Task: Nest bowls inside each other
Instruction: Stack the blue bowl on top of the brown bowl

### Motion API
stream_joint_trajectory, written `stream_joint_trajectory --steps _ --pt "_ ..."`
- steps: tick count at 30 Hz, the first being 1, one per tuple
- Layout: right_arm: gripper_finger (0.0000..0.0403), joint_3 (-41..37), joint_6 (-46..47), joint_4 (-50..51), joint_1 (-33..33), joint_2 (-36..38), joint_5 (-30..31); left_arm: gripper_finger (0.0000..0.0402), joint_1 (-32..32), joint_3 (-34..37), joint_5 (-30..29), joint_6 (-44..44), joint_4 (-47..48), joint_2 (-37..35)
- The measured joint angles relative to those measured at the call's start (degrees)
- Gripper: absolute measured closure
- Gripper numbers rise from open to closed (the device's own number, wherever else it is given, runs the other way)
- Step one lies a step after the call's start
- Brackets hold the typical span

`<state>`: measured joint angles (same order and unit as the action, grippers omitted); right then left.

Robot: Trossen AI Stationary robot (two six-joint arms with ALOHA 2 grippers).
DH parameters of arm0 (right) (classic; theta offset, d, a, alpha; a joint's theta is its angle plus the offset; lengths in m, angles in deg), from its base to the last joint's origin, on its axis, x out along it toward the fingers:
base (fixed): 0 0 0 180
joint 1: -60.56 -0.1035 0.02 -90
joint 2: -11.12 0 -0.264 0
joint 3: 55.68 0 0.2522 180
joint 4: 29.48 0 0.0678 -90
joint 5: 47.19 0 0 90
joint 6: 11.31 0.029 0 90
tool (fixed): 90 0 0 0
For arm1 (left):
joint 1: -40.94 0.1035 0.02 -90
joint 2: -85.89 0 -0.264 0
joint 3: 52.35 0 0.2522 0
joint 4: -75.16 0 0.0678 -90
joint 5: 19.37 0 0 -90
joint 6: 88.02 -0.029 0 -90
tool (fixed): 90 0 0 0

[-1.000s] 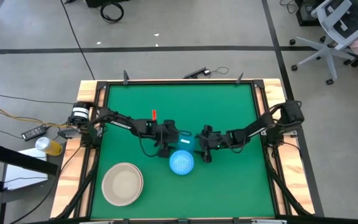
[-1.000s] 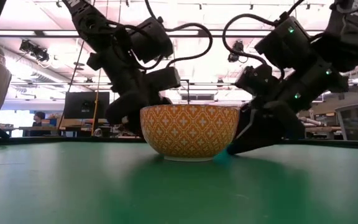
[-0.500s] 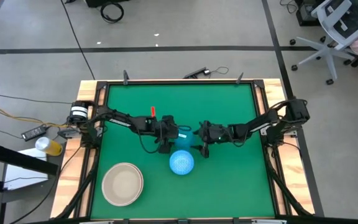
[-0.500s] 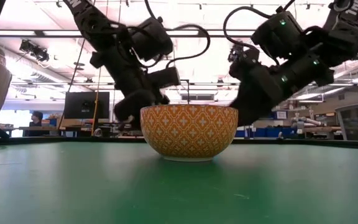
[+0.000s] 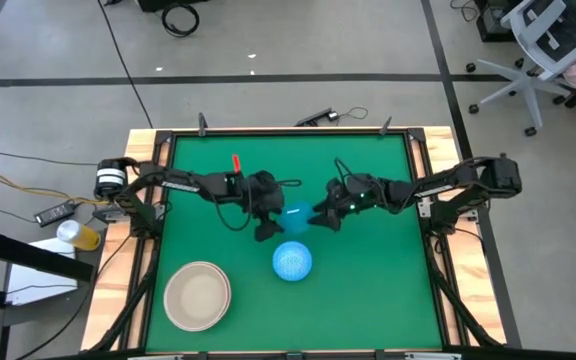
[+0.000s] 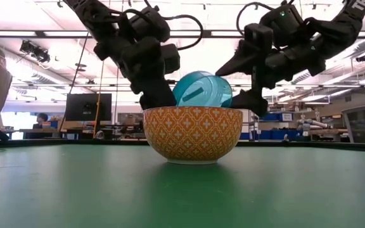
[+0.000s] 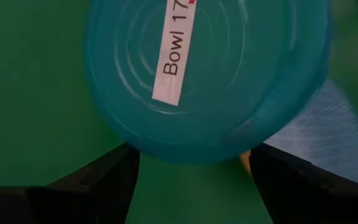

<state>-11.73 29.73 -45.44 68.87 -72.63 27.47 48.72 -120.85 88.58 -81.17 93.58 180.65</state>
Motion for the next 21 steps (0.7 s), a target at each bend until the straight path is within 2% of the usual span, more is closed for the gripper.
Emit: stream_joint_trajectory --steps 4,11,16,21 --pt "0.0055 0.04 8.4 1.41 1.75 0.2 -4.23 0.0105 0.76 -0.11 4.18 4.54 -1.48 1.37" --pt "0.0056 0.04 17.3 9.42 3.73 -1.34 -5.93 0.0105 1.78 -0.38 4.87 14.64 -3.23 5.91" --pt "0.0056 0.02 19.56 11.08 3.92 -1.43 -6.7 0.0105 3.04 -0.48 4.38 17.31 -3.21 6.45" --pt "0.0056 0.01 17.65 9.93 3.9 -1.02 -6.29 0.0105 4.34 -0.57 4.71 17.62 -3.87 6.1"
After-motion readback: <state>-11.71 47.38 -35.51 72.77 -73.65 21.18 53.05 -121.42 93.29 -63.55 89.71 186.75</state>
